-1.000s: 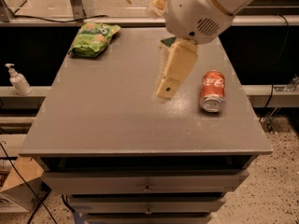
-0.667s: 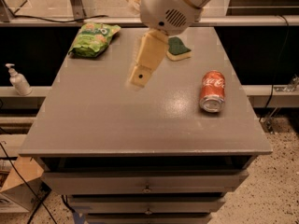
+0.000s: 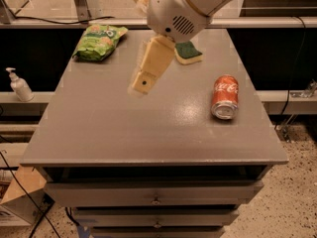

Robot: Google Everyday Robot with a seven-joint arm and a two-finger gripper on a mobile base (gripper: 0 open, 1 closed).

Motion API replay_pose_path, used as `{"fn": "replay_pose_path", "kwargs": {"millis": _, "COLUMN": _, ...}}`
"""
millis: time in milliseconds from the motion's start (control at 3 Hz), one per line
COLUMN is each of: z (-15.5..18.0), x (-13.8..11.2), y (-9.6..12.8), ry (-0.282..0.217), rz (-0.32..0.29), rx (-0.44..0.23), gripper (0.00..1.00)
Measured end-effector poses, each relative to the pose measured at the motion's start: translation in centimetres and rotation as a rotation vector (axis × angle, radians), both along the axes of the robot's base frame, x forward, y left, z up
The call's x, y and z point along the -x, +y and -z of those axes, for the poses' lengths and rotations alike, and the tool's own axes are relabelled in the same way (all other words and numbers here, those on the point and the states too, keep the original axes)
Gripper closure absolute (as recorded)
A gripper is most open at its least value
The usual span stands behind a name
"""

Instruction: Pick green rice chip bag

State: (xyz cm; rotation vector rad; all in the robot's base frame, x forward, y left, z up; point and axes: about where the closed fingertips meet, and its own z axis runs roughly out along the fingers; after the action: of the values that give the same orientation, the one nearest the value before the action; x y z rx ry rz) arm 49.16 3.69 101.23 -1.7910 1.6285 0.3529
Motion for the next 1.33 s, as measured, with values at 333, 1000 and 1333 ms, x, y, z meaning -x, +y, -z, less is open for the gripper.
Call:
{"fn": "replay_pose_path", "kwargs": {"millis": 333, "z": -0.1, "x": -3.9, "y": 2.4, "ry": -0.055, "rz": 0.040, "rx": -0.083, "gripper": 0.00}}
{"fn": "replay_pose_path", "kwargs": {"millis": 1000, "z": 1.1, "x": -13.2, "y": 5.5, "ry": -0.109, "rz": 0.103, "rx": -0.197, "gripper": 0.00}}
{"fn": "replay_pose_path", "kwargs": {"millis": 1333, "z": 2.5, "x": -16.7, "y": 7.1, "ry": -0.084, "rz": 0.109, "rx": -0.253, "gripper": 0.00}}
